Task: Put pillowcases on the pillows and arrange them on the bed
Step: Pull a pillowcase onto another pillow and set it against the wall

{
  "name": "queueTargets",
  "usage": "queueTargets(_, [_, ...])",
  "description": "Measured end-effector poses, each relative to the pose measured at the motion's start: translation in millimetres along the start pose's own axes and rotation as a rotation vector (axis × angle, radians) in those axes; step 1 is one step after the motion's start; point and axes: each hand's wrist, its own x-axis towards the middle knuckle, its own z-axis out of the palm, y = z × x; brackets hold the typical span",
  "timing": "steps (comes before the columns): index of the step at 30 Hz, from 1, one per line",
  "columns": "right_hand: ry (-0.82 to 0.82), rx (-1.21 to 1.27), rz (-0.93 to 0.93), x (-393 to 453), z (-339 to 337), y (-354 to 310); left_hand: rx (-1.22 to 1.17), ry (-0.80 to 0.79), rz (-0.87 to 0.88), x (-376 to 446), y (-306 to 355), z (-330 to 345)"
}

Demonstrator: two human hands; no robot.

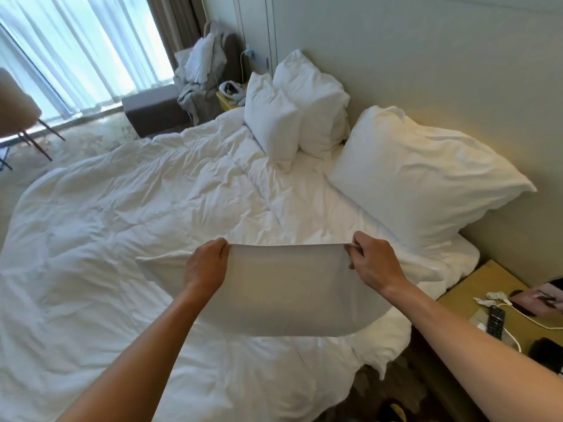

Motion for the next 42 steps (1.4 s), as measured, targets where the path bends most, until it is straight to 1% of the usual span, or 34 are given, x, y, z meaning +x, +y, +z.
queueTargets(4, [0.133,0.023,0.008,7,-71,38,-0.040,0.051,0.116,41,82,0])
queueTargets(11, [0.265,-0.054,0.077,-8,-180,133,0.000,0.016,0.304,79,234,48])
queueTargets(16, [0.322,-0.032,0.166,-23,-232,198,-0.013,-0.017,0.413,95,324,97])
queueTargets(22, [0.364,0.018,0.285,-28,-267,249,-0.028,-0.068,0.491,122,404,136])
queueTargets(26, [0.367,0.055,0.375,-21,-269,272,-0.060,-0.108,0.545,149,436,162])
queueTargets(30, [0.356,0.044,0.466,-8,-256,282,-0.061,-0.158,0.587,180,447,189])
queueTargets(37, [0.291,0.051,0.625,21,-219,286,-0.029,-0.270,0.630,230,439,236])
queueTargets(42, [0.221,0.057,0.743,48,-184,289,0.015,-0.377,0.606,255,419,271])
